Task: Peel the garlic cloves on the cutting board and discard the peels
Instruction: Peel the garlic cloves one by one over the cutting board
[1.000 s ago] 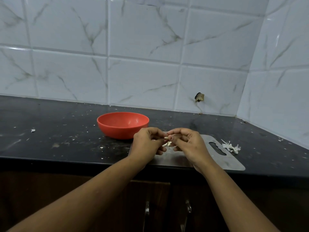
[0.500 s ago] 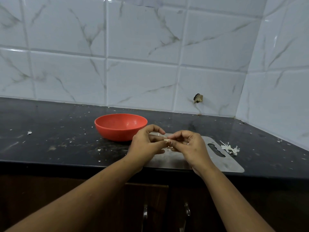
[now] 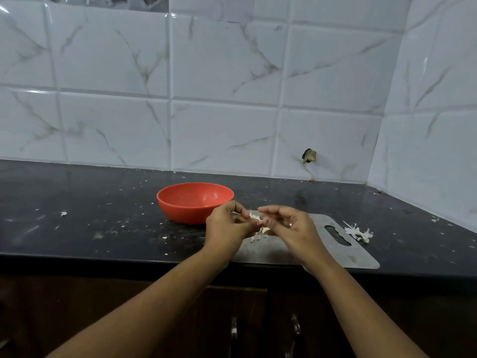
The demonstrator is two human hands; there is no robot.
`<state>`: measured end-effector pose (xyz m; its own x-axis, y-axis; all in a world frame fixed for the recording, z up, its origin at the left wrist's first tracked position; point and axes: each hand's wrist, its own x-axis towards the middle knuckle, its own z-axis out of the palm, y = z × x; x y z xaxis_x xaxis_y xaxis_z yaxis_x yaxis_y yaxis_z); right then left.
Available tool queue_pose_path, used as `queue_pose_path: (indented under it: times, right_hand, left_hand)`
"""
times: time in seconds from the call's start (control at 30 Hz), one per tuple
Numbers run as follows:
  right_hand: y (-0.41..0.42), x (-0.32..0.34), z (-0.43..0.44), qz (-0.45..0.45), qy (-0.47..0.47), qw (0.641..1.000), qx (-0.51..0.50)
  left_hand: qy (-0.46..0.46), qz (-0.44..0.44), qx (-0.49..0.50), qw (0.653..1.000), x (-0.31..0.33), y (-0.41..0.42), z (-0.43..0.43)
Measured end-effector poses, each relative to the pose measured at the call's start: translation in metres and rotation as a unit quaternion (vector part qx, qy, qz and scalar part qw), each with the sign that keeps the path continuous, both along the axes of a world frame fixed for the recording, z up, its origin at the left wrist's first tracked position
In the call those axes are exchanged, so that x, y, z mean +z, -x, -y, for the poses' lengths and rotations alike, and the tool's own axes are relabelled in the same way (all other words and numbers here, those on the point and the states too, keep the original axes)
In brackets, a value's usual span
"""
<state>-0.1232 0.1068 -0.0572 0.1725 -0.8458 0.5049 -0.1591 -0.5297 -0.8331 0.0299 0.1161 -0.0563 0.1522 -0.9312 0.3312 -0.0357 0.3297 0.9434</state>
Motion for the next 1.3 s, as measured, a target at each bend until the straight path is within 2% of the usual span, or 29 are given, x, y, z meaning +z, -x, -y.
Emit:
queue_pose_path:
  times: [0.07, 0.2, 0.3, 0.4, 0.47, 0.57, 0.7, 0.87, 0.93, 1.03, 1.1, 1.2, 1.3]
  right_hand:
    - [-0.002, 0.001, -0.001, -0.019, -0.001, 1.000, 0.012]
    - [0.000, 0.012, -0.001, 0.053, -0.040, 0.997, 0.026]
    - [-0.009, 0.033, 0.005, 0.088, -0.055, 0.994, 0.030]
    - [-0.030, 0.062, 0.020, 0.106, -0.052, 0.992, 0.033]
    - [-0.047, 0.077, 0.033, 0.043, -0.037, 0.998, 0.030]
    - [-0.080, 0.084, 0.056, -0.150, -0.014, 0.989, -0.002]
    - [-0.122, 0.077, 0.085, -0.361, -0.002, 0.932, -0.023]
    - [-0.152, 0.070, 0.106, -0.538, 0.032, 0.841, -0.048]
    - [-0.157, 0.066, 0.112, -0.562, 0.027, 0.825, -0.056]
    - [-0.157, 0.062, 0.117, -0.555, 0.001, 0.830, -0.054]
    - [-0.152, 0.063, 0.117, -0.519, 0.013, 0.852, -0.060]
    - [-0.140, 0.071, 0.111, -0.398, 0.028, 0.915, -0.063]
    - [-0.121, 0.078, 0.096, -0.254, 0.002, 0.966, -0.040]
  left_hand:
    - [0.005, 0.010, 0.007, 1.000, 0.000, -0.001, -0.001]
    - [0.013, 0.013, -0.003, 1.000, 0.004, -0.001, -0.001]
    - [0.038, -0.019, 0.003, 0.999, 0.022, -0.008, 0.004]
    - [0.074, -0.057, 0.050, 0.994, 0.048, -0.035, 0.007]
    - [0.084, -0.063, 0.095, 0.990, 0.062, -0.065, 0.011]
    - [0.057, -0.053, 0.175, 0.981, 0.067, -0.123, 0.020]
    - [0.004, -0.055, 0.261, 0.964, 0.051, -0.173, 0.026]
    - [-0.013, -0.051, 0.258, 0.965, 0.047, -0.170, 0.028]
    - [-0.013, -0.041, 0.251, 0.967, 0.046, -0.161, 0.031]
    - [-0.014, -0.030, 0.243, 0.969, 0.046, -0.151, 0.033]
    - [-0.018, -0.027, 0.242, 0.970, 0.045, -0.150, 0.035]
    - [-0.024, -0.035, 0.241, 0.970, 0.042, -0.152, 0.037]
    - [-0.025, -0.017, 0.246, 0.969, 0.040, -0.149, 0.036]
